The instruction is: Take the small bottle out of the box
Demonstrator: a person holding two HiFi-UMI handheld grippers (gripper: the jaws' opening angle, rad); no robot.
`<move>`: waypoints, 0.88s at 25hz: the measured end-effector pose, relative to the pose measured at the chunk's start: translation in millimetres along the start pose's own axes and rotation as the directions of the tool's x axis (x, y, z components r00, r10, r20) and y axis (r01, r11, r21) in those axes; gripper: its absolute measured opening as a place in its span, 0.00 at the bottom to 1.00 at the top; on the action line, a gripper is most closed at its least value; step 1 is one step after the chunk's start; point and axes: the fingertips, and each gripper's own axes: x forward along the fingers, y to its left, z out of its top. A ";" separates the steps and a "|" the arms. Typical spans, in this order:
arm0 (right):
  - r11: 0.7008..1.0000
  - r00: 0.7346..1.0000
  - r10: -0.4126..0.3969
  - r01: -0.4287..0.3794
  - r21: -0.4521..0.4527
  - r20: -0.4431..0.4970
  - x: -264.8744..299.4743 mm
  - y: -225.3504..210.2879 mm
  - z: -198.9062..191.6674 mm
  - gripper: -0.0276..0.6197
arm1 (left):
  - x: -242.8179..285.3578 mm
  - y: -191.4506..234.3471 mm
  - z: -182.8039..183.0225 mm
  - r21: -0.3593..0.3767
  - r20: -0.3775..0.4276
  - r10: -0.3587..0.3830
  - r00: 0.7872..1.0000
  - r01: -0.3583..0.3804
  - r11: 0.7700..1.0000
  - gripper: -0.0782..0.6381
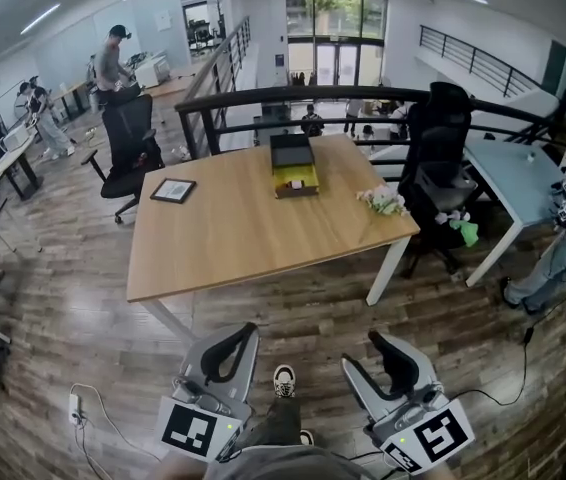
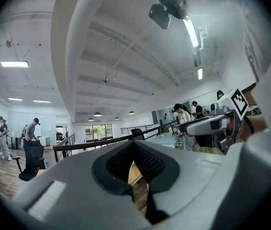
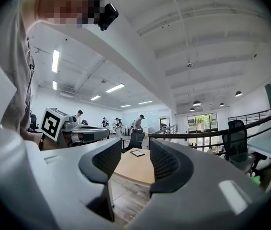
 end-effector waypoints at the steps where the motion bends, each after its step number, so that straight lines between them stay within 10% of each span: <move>1: 1.000 1.000 0.002 -0.002 0.003 -0.004 5.3 -3.5 -0.4 0.31 | 4.1 3.8 -0.2 0.002 0.004 0.000 1.000 0.000 1.000 0.11; 22: 0.999 0.989 0.028 -0.025 0.019 -0.143 212.3 -136.9 -24.5 0.30 | 191.2 162.5 -29.4 -0.021 -0.013 -0.012 1.000 0.011 1.000 0.11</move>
